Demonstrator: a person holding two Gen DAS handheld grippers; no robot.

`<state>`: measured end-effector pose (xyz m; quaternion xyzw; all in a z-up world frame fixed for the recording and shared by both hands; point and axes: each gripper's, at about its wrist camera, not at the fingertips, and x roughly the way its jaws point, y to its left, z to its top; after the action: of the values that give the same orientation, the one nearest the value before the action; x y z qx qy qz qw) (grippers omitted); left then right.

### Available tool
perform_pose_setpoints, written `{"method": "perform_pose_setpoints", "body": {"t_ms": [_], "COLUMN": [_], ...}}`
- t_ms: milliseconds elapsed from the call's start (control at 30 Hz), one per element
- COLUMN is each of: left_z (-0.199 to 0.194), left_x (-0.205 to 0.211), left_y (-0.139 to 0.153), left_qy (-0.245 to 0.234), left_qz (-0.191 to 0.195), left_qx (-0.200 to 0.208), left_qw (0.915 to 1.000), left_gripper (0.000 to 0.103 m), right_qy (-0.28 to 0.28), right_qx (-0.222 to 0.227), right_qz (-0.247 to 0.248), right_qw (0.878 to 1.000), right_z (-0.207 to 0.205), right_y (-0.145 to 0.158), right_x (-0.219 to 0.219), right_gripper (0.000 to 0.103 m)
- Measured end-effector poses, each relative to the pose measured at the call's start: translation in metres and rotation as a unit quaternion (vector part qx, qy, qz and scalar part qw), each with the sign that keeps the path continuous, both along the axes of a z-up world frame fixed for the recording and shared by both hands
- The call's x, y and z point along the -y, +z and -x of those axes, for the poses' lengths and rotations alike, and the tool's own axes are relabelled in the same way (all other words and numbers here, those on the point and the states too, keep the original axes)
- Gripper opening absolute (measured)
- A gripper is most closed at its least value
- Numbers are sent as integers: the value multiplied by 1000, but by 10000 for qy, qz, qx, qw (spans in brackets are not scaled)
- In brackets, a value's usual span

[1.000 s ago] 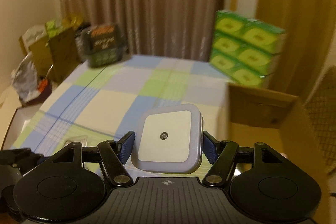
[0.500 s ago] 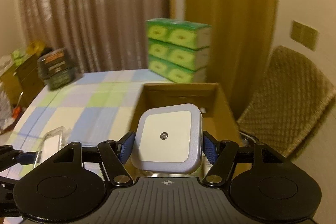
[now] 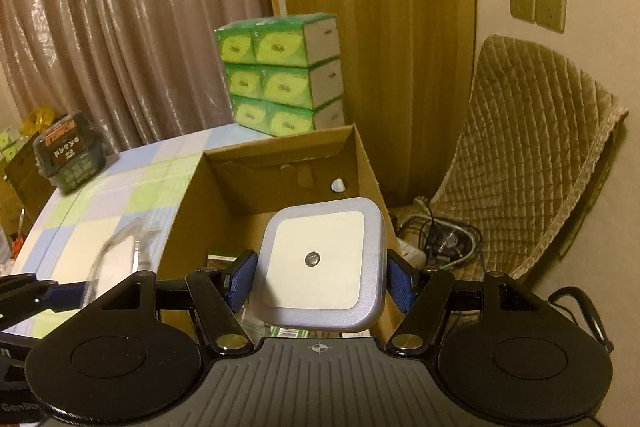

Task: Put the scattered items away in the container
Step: 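Carry wrapped container with left tool while right tool carries night-light over cardboard box, then open both tools to drop container and night-light into cardboard box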

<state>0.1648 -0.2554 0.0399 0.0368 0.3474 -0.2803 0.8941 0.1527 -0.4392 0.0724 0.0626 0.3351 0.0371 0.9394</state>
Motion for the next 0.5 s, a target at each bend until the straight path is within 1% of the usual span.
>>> {"method": "perform_pose_setpoints", "body": {"t_ms": [167,200,233,267,300,367,500], "left_z": [-12,-14,-16,-18,-18,-19,-20], "left_x": [15,18,20,21,22,23,16], "left_y": [-9,-11,-12,-13,-13,-14,-15], "left_qy": [-89,-140,-157,-141,-110,-115,-13], "left_qz": [-16,8,24,20,-32,-113,-199], "left_qx": [-85,-101,-109,-89,-43,29,33], "left_qw": [9999,9999,9998,9999,9999,9999,9998], "left_gripper": [62,63,72,77,79,79,79], "right_qy": [-56,-67,-80,-94,-98,-89,17], "right_qx": [-50,-52,-57,-70,-84,-104,-135], "right_qz": [-62,-72,-75,-79,-82,-77,-111], "right_qw": [10000,9999,9999,9999,9999,9999,9998], "right_z": [-11,-12,-15,-17,-19,-21,-25], "right_y": [-7,-8,-9,-10,-11,-14,-16], "right_x": [8,10,11,13,14,15,10], "right_gripper": [64,64,64,64,64,64,64]}}
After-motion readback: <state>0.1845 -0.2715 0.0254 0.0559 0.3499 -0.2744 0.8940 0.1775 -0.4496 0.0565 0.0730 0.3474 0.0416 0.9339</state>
